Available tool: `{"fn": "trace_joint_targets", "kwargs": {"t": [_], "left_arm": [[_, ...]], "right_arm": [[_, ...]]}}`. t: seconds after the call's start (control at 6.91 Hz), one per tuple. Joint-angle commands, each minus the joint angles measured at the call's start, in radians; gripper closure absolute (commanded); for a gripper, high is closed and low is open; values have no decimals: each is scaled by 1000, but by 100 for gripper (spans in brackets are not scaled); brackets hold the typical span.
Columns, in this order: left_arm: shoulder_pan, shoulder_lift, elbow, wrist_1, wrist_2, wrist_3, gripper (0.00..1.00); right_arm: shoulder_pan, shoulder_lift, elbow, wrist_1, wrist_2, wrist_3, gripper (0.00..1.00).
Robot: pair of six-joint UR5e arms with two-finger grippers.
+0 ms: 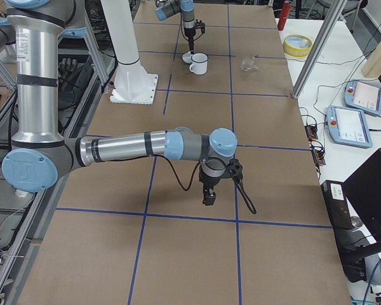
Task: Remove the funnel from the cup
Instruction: 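Release the funnel and move the left gripper to the small white cup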
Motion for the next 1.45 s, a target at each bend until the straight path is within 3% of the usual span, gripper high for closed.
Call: {"fn": "trace_joint_targets", "kwargs": {"t": [0.0, 0.43, 1.01, 1.3], "left_arm": [[32, -2, 6, -2, 0, -3, 10], [33, -25, 5, -2, 0, -3, 22], [27, -18, 11, 0, 0, 10, 23], [27, -15, 14, 0, -2, 10, 30]], "right_arm": [[0, 0, 0, 0, 0, 0, 0], [0, 0, 0, 0, 0, 0, 0], [0, 0, 1, 0, 0, 0, 0], [0, 0, 0, 0, 0, 0, 0]]}}
